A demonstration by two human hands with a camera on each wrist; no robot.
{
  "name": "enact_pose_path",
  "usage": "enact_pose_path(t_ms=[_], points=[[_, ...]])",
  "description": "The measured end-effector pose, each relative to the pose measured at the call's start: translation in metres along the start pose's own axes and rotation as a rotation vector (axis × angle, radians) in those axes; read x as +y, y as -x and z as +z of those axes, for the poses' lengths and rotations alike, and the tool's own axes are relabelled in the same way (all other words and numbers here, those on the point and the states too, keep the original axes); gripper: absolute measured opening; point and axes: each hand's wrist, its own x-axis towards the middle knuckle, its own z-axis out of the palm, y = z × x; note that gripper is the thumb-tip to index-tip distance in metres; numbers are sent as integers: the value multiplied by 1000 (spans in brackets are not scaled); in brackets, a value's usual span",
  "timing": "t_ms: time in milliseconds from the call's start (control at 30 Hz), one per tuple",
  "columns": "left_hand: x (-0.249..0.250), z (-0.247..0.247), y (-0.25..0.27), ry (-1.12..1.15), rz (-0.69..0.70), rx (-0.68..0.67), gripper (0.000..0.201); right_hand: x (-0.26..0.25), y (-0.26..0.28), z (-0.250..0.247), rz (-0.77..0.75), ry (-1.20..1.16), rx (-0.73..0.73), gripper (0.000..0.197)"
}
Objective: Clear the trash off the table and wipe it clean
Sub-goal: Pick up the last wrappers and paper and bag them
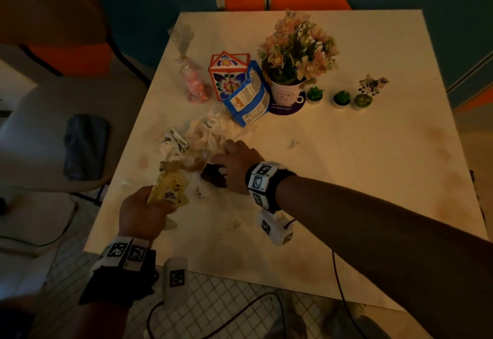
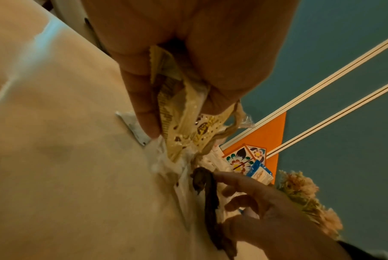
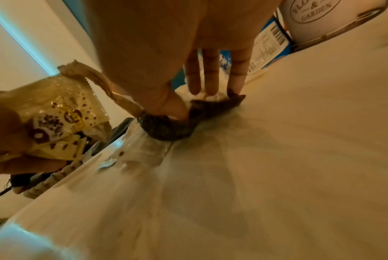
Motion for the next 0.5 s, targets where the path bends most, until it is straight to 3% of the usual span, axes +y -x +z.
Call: enact_pose_path(t_ms=[100, 200, 300, 400, 500], points=[[-6, -4, -1, -63, 22, 45, 27, 0, -1, 11, -61, 61, -30, 51], [-10, -5, -4, -277, 142, 74, 25, -3, -5, 19, -96, 123, -61, 44], [-7, -1, -2, -313, 173, 26, 52, -9, -13, 21, -82, 97, -78, 36], [-2, 5, 0, -440, 319, -77, 79, -13, -15, 22, -79, 58, -99, 33], [4, 13, -7, -632, 423, -215, 92, -11, -13, 25, -46, 14, -117, 37]])
